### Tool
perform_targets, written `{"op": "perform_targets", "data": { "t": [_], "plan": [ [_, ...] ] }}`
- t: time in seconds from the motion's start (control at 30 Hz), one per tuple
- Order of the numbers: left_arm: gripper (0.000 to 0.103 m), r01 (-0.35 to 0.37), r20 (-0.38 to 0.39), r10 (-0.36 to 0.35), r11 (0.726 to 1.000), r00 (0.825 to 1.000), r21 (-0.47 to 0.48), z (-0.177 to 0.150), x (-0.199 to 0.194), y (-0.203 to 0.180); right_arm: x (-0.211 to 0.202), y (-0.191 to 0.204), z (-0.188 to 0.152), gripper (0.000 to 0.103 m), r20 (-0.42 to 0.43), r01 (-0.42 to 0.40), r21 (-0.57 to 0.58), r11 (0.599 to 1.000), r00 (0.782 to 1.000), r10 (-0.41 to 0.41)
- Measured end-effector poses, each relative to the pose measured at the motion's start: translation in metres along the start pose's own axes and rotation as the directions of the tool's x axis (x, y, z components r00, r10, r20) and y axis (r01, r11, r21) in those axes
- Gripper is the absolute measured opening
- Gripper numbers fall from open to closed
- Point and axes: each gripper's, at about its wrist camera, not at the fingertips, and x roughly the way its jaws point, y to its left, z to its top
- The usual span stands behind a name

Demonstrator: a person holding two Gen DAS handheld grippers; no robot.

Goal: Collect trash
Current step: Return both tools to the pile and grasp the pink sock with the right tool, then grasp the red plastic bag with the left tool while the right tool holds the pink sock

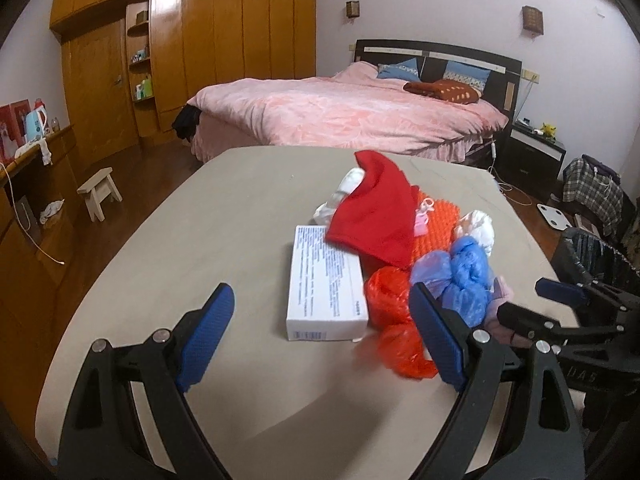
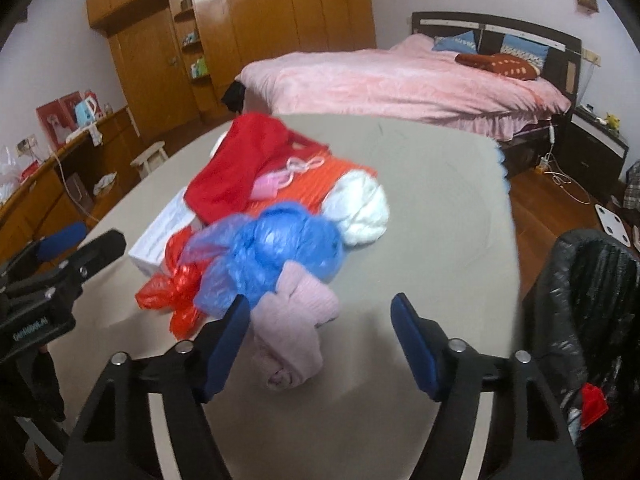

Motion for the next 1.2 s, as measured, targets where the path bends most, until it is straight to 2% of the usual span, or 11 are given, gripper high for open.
{"op": "perform_targets", "data": {
  "t": [0.1, 0.17, 0.3, 0.37, 0.63, 0.8, 1.03, 1.13, 1.2],
  "plan": [
    [0.086, 0.003, -0.006, -0.003, 1.0, 1.0, -0.003, -0.002, 0.003, 0.001, 0.004, 0.005, -0.004, 0.06, -0.024, -0.031, -0.012, 0.999, 0.999, 0.031],
    [0.086, 0.008, -0.01, -0.008, 1.0, 1.0, 0.0, -0.003, 0.004, -0.001, 0.006, 0.009, -0.006, 0.048, -0.042, -0.054, -0.021, 0.998, 0.998, 0.053],
    [0.086, 0.02, -0.014, -0.02, 1.0, 1.0, 0.005, -0.004, 0.005, -0.005, 0.006, 0.012, -0.01, 0.038, -0.071, -0.103, -0.023, 0.994, 0.992, 0.101],
    [0.086, 0.025, -0.015, -0.025, 1.0, 1.0, 0.006, -0.005, 0.005, -0.007, 0.003, 0.014, -0.01, 0.035, -0.068, -0.101, -0.032, 0.994, 0.993, 0.098],
    [0.076, 0.058, -0.022, -0.058, 0.998, 0.998, -0.004, -0.009, 0.004, -0.022, -0.012, -0.011, -0.005, 0.034, -0.036, -0.036, 0.018, 0.999, 0.999, 0.037],
    [0.059, 0.091, -0.04, -0.091, 0.996, 0.995, 0.0, -0.013, 0.009, -0.035, -0.014, -0.023, -0.003, 0.034, -0.028, -0.017, 0.037, 0.999, 0.999, 0.018],
    [0.055, 0.1, -0.086, -0.098, 0.995, 0.991, 0.013, -0.016, 0.02, -0.049, -0.015, -0.025, -0.003, 0.034, -0.027, -0.019, 0.035, 0.999, 0.999, 0.019],
    [0.041, 0.104, -0.12, -0.1, 0.994, 0.988, 0.024, -0.018, 0.027, -0.053, -0.014, -0.025, -0.003, 0.034, -0.026, -0.018, 0.036, 0.999, 0.999, 0.019],
    [0.025, 0.106, -0.138, -0.101, 0.994, 0.985, 0.028, -0.019, 0.031, -0.056, -0.015, -0.025, -0.002, 0.034, -0.025, -0.018, 0.037, 0.999, 1.0, 0.019]
  ]
}}
